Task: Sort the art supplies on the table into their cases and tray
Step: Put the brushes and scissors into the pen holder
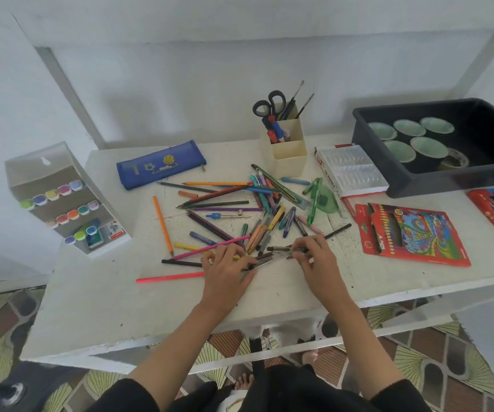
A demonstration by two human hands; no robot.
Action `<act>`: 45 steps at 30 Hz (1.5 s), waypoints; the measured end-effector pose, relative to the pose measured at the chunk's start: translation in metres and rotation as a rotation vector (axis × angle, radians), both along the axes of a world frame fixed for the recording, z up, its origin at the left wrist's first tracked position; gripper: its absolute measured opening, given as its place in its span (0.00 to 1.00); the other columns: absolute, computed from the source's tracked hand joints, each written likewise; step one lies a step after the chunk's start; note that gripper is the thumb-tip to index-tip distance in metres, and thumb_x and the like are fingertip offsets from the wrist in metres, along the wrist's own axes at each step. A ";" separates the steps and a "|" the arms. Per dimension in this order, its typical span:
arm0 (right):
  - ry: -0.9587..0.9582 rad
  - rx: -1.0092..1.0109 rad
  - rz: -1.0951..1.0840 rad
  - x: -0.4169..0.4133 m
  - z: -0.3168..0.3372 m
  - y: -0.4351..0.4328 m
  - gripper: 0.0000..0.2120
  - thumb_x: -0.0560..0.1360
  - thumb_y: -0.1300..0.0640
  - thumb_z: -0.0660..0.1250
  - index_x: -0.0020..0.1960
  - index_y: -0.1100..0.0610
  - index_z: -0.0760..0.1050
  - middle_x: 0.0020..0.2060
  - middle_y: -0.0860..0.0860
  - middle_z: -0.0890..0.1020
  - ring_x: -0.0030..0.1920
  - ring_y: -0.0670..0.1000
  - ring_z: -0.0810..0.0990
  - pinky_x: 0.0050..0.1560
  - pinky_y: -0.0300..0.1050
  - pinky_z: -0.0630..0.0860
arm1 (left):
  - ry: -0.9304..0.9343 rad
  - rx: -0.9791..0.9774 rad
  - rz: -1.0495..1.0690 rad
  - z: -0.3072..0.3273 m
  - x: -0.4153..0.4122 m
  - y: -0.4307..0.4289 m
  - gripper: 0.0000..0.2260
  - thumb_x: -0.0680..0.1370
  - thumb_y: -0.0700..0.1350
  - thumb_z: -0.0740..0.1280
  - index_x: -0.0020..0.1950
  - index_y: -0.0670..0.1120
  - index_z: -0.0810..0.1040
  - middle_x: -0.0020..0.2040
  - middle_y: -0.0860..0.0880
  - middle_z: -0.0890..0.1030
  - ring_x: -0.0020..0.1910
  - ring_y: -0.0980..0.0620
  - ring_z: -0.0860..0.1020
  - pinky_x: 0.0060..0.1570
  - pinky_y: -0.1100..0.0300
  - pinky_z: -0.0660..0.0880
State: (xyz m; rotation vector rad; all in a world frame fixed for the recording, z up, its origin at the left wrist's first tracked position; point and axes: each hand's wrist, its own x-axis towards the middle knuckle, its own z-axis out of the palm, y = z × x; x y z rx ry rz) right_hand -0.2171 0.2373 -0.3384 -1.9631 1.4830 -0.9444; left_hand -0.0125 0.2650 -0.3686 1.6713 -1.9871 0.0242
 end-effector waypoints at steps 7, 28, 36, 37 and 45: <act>0.063 -0.011 0.003 -0.006 0.005 -0.005 0.03 0.76 0.64 0.66 0.48 0.57 0.75 0.45 0.51 0.77 0.35 0.42 0.72 0.45 0.36 0.72 | -0.023 -0.020 -0.029 -0.003 -0.002 0.001 0.11 0.74 0.55 0.62 0.44 0.51 0.81 0.49 0.53 0.76 0.52 0.53 0.71 0.49 0.53 0.59; -0.169 0.144 -0.042 -0.029 0.078 -0.124 0.10 0.77 0.63 0.63 0.57 0.54 0.69 0.40 0.48 0.78 0.33 0.51 0.80 0.34 0.51 0.80 | 0.755 -0.100 0.061 0.121 -0.011 -0.122 0.10 0.79 0.36 0.63 0.52 0.51 0.77 0.45 0.57 0.79 0.42 0.57 0.79 0.40 0.70 0.73; -0.201 -0.053 0.051 -0.005 0.111 -0.212 0.03 0.79 0.59 0.61 0.48 0.58 0.70 0.37 0.54 0.81 0.34 0.49 0.80 0.39 0.38 0.77 | 0.562 -0.195 0.170 0.126 -0.031 -0.185 0.06 0.79 0.38 0.64 0.53 0.44 0.79 0.48 0.51 0.80 0.39 0.60 0.74 0.38 0.72 0.68; -0.170 -0.072 0.059 -0.002 0.110 -0.220 0.03 0.79 0.59 0.62 0.47 0.59 0.71 0.37 0.55 0.80 0.35 0.51 0.79 0.40 0.41 0.77 | 0.527 -0.199 0.183 0.124 -0.034 -0.189 0.06 0.79 0.38 0.64 0.53 0.44 0.80 0.48 0.50 0.80 0.38 0.59 0.74 0.39 0.70 0.70; 0.068 -0.040 0.121 0.027 0.078 -0.253 0.06 0.78 0.62 0.62 0.49 0.62 0.77 0.40 0.56 0.80 0.39 0.54 0.75 0.39 0.41 0.65 | 0.363 -0.033 0.203 0.101 -0.047 -0.206 0.06 0.77 0.41 0.67 0.52 0.46 0.82 0.45 0.50 0.79 0.37 0.52 0.77 0.42 0.50 0.76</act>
